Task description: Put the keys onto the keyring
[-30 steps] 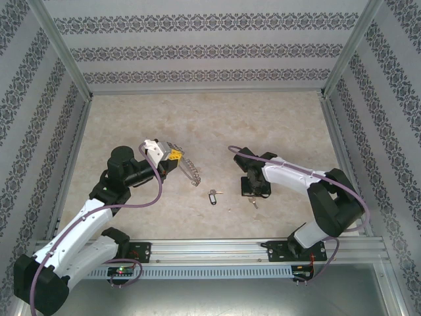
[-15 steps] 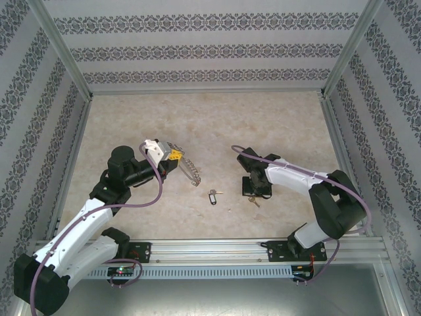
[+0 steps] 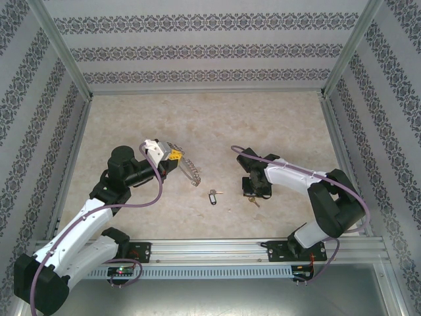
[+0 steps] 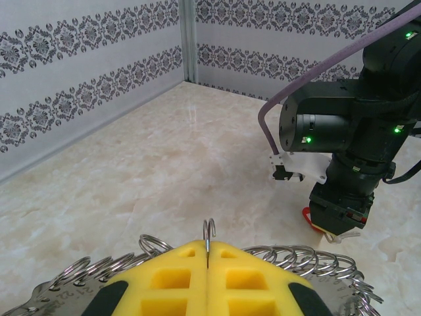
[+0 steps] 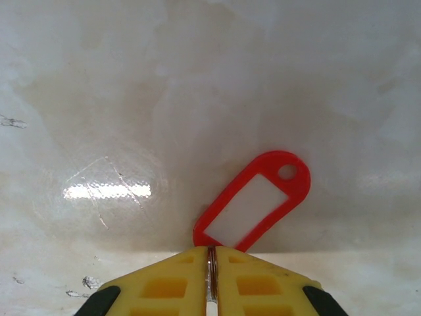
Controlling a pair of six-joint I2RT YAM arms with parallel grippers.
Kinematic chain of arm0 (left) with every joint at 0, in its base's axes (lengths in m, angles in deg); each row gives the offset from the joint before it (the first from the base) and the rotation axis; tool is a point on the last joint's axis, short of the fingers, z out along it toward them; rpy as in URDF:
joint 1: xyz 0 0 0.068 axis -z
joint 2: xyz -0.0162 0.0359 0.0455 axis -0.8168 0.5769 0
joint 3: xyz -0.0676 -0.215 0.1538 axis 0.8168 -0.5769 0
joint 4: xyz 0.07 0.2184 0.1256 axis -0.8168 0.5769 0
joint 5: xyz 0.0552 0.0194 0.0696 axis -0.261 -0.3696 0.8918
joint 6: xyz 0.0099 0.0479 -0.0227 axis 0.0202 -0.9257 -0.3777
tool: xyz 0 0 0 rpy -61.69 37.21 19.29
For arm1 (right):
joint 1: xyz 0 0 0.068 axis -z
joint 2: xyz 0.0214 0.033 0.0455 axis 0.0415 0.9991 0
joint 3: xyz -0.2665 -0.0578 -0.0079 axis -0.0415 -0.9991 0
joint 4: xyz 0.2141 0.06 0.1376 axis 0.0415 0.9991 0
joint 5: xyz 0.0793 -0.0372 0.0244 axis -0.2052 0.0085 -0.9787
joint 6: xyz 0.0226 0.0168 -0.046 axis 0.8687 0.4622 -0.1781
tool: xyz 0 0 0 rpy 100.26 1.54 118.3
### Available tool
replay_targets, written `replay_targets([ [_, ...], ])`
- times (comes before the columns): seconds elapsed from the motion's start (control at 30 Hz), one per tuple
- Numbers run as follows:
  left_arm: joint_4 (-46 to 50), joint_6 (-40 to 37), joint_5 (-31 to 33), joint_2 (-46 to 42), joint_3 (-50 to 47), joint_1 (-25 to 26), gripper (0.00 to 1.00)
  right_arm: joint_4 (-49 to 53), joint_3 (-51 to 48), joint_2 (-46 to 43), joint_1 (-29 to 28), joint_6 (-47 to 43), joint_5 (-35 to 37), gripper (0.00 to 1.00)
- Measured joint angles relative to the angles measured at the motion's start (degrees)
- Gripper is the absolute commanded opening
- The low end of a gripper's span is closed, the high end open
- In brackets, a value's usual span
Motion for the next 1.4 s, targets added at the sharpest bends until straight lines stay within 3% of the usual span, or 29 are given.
replay_targets([
  [0.2, 0.00, 0.02, 0.00, 0.00, 0.00, 0.00, 0.00, 0.04, 0.02, -0.02, 0.00, -0.50, 0.00, 0.05],
  [0.5, 0.02, 0.00, -0.02, 0.00, 0.00, 0.00, 0.00, 0.68, 0.09, -4.63, 0.04, -2.25, -1.16, 0.02],
  [0.73, 0.04, 0.00, -0.04, 0.33, 0.00, 0.00, 0.00, -5.25, -0.22, -14.71, 0.07, -9.05, -13.22, 0.01],
  [1.03, 0.09, 0.00, -0.39, 0.33, 0.00, 0.00, 0.00, -18.21, -9.20, -34.03, 0.04, -20.65, -28.00, 0.00],
  [1.23, -0.07, -0.39, -4.66, 1.49, 0.02, 0.00, 0.00, -22.34, -12.76, -41.59, -0.52, -27.61, -31.34, 0.00],
  [1.4, -0.09, -1.64, -10.01, 4.33, 0.26, 0.46, 0.00, -24.35, -12.76, -43.10, -2.60, -32.48, -29.16, 0.00],
])
